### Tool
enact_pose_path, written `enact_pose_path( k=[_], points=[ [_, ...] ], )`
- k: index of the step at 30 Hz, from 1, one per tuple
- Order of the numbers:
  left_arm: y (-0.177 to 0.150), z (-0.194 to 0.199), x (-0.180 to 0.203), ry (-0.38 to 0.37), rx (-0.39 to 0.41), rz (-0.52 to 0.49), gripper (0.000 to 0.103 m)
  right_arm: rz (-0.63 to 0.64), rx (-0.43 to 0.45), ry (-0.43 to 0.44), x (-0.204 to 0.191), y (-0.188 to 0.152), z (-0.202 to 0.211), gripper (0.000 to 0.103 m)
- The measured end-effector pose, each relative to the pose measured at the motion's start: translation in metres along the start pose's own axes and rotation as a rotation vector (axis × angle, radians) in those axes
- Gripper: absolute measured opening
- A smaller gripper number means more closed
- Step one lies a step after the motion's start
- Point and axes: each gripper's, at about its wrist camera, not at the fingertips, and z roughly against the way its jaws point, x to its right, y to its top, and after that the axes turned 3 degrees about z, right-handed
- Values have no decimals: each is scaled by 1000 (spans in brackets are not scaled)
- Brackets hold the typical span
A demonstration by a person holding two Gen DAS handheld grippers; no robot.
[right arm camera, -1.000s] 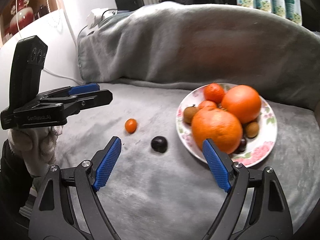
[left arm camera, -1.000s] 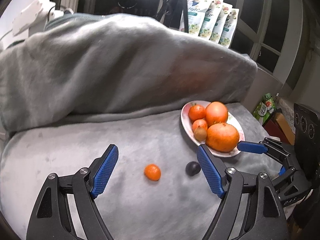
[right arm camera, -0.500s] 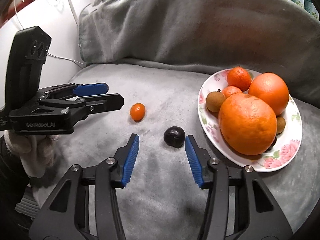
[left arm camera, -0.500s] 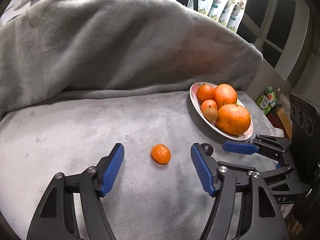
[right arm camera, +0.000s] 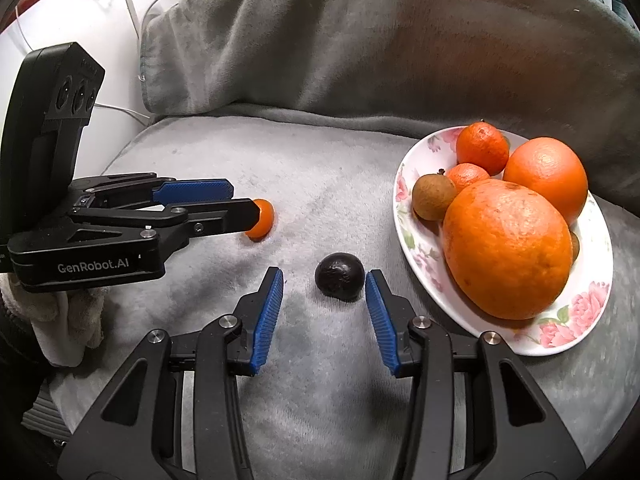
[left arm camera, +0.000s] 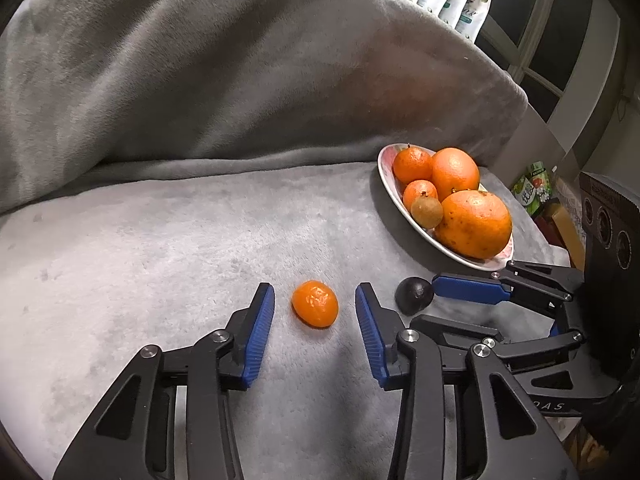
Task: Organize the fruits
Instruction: 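Close the right gripper on the dark fruit while the left gripper closes on the mandarin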
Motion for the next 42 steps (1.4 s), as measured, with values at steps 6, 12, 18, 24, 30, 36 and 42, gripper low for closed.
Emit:
enact_pose_path(
  k=[6,12,18,24,30,36,42],
  points=[
    [0,-5,1,0,-10,-4,40,-4,-10,-4,1,1,-5,45],
    [-1,-11,2,3,-25,-6,37,0,-13,-11,-1,3,-6,44],
    [0,-16,2,8,-35,0,33,-2,-18,-21,-1,4,-9,40],
    [0,-19,1,2,-42,8,26,4,-20,-41,-2,4,-10,30],
    [-1,-17,0,5,-33,4,24,-2,-16,-43,1,3,-10,27],
    [0,-6,3,-2,-6,6,24,6,0,-36,-2,2,-5,27],
    [0,10,9,-10,30,-6,24,16,30,-27,-6,0,10,27]
  ],
)
